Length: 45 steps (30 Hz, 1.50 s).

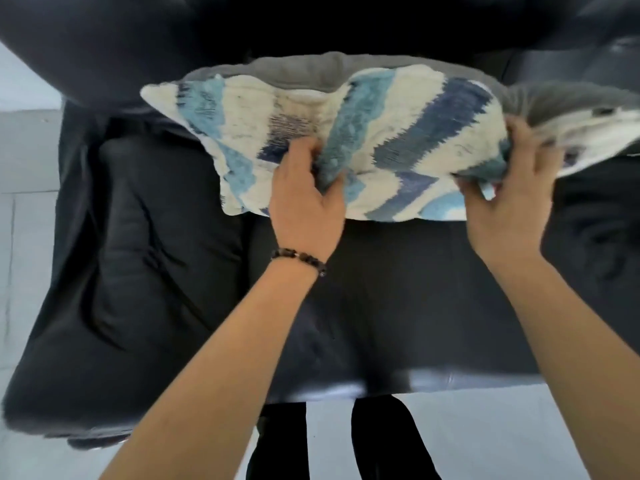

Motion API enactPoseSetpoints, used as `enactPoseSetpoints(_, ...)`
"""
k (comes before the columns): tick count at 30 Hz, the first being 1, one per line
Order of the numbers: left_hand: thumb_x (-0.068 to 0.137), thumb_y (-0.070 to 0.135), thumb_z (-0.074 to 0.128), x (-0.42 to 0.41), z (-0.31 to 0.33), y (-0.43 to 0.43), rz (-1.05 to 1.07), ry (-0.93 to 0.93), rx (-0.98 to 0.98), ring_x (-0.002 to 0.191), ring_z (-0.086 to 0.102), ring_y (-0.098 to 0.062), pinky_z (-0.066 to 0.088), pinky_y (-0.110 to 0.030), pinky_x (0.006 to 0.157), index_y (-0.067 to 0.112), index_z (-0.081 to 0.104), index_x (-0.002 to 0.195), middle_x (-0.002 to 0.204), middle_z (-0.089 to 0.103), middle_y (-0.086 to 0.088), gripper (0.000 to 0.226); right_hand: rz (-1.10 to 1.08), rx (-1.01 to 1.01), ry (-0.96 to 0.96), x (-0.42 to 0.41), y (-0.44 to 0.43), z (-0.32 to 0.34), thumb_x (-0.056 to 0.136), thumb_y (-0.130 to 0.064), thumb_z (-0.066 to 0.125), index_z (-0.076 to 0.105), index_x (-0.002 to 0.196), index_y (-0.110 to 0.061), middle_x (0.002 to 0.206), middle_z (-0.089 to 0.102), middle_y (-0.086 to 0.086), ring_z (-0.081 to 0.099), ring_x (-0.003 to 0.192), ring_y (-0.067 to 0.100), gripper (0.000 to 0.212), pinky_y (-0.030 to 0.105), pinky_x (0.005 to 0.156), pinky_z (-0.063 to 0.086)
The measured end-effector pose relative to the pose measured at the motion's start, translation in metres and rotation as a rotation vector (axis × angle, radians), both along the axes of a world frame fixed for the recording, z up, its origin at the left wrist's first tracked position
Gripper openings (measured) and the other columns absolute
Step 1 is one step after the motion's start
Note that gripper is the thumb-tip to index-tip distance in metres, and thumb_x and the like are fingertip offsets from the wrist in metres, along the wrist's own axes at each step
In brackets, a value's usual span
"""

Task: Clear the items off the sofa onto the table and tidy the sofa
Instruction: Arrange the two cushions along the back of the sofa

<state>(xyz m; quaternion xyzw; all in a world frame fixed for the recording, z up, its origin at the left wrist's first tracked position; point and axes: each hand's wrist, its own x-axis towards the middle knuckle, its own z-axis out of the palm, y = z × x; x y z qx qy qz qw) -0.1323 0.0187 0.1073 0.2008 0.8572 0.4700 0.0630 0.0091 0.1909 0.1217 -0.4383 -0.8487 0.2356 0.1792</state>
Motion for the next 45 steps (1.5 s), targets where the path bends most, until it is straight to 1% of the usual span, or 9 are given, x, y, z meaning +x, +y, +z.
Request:
enactPoseSetpoints(5, 0.087, 0.032, 0.064, -0.036, -0.018, -0.014, -0.102, 0.156, -0.513, 0.132, 0.029, -0.043, 0.031, -0.051, 0.106, 0.020, 0.029, 0.150, 0.147, 0.026, -0.022, 0.073, 0.289, -0.062, -0.186, -0.024, 0.022, -0.033, 0.092, -0.022, 0.067, -0.001, 0.159, -0.024, 0.160, -0.003, 0.020, 0.031, 0.141, 0.031, 0.095, 0.047, 0.105, 0.044)
enactPoseSetpoints(9, 0.091, 0.041, 0.049, -0.077, -0.008, -0.016, -0.115, 0.494, -0.678, 0.144, 0.010, -0.049, 0.020, -0.062, 0.109, 0.023, 0.017, 0.155, 0.158, 0.010, -0.027, 0.074, 0.230, -0.084, -0.135, -0.031, 0.025, -0.038, 0.097, -0.026, 0.059, -0.004, 0.158, -0.027, 0.161, -0.020, 0.017, 0.029, 0.145, 0.029, 0.088, 0.043, 0.098, 0.050)
enactPoseSetpoints(12, 0.089, 0.056, 0.048, -0.118, -0.006, -0.010, -0.156, 0.478, -0.761, 0.146, 0.002, -0.048, 0.019, -0.069, 0.108, 0.030, 0.007, 0.155, 0.160, 0.004, -0.023, 0.082, 0.241, -0.051, -0.191, -0.035, 0.028, -0.039, 0.095, -0.043, 0.059, -0.003, 0.158, -0.030, 0.162, -0.019, 0.017, 0.030, 0.143, 0.036, 0.090, 0.050, 0.099, 0.048)
enactPoseSetpoints(22, 0.093, 0.062, 0.044, -0.132, -0.053, -0.007, -0.223, 0.288, -0.864, 0.140, 0.011, -0.054, 0.028, -0.064, 0.109, 0.021, 0.021, 0.151, 0.149, 0.024, -0.031, 0.075, 0.279, 0.031, -0.563, -0.083, 0.053, -0.060, 0.075, -0.078, 0.060, -0.010, 0.155, -0.039, 0.163, -0.020, 0.016, 0.012, 0.144, 0.048, 0.114, 0.051, 0.103, 0.042)
enactPoseSetpoints(31, 0.094, 0.041, 0.045, -0.136, -0.023, 0.002, -0.109, 0.585, -0.634, 0.137, 0.029, -0.048, 0.046, -0.050, 0.089, 0.013, 0.041, 0.129, 0.144, 0.033, -0.030, 0.045, 0.128, 0.074, -0.250, -0.054, 0.027, -0.082, 0.082, -0.067, 0.060, 0.010, 0.158, -0.024, 0.163, 0.002, 0.019, 0.019, 0.148, 0.036, 0.101, 0.046, 0.103, 0.045)
enactPoseSetpoints(35, 0.089, 0.060, 0.049, -0.117, -0.027, 0.005, 0.175, 0.390, -0.544, 0.142, 0.023, -0.042, 0.028, -0.044, 0.112, 0.010, 0.026, 0.151, 0.153, 0.020, -0.028, 0.083, 0.113, 0.023, -0.080, -0.050, 0.008, -0.090, 0.087, -0.052, 0.065, 0.009, 0.158, -0.016, 0.162, -0.008, 0.025, 0.013, 0.151, 0.031, 0.098, 0.048, 0.105, 0.046)
enactPoseSetpoints(39, 0.078, 0.071, 0.058, -0.064, -0.060, -0.008, 0.582, -0.478, -0.117, 0.146, 0.012, -0.034, 0.020, -0.051, 0.116, 0.024, -0.001, 0.155, 0.161, -0.003, -0.014, 0.109, -0.273, -0.306, -0.063, -0.045, -0.023, -0.102, 0.076, -0.059, 0.074, -0.011, 0.157, -0.018, 0.159, -0.025, 0.022, -0.004, 0.151, 0.037, 0.125, 0.053, 0.121, 0.015)
enactPoseSetpoints(42, 0.077, 0.082, 0.044, -0.052, -0.094, -0.026, 0.361, -0.755, -0.069, 0.150, 0.009, -0.023, 0.018, -0.050, 0.119, 0.032, -0.019, 0.151, 0.164, -0.007, 0.003, 0.110, -0.400, -0.717, -0.021, -0.041, -0.022, -0.112, 0.074, -0.064, 0.073, -0.022, 0.154, -0.027, 0.163, -0.023, 0.009, 0.001, 0.153, 0.027, 0.129, 0.045, 0.122, 0.016)
enactPoseSetpoints(45, 0.075, 0.082, 0.042, -0.060, -0.103, -0.035, 0.184, -0.804, -0.117, 0.149, 0.015, -0.018, 0.023, -0.047, 0.119, 0.032, -0.027, 0.147, 0.164, -0.001, 0.007, 0.112, -0.239, -0.744, -0.079, -0.033, -0.012, -0.122, 0.077, -0.069, 0.066, -0.019, 0.155, -0.026, 0.167, -0.002, 0.002, 0.008, 0.153, 0.021, 0.123, 0.042, 0.123, 0.018)
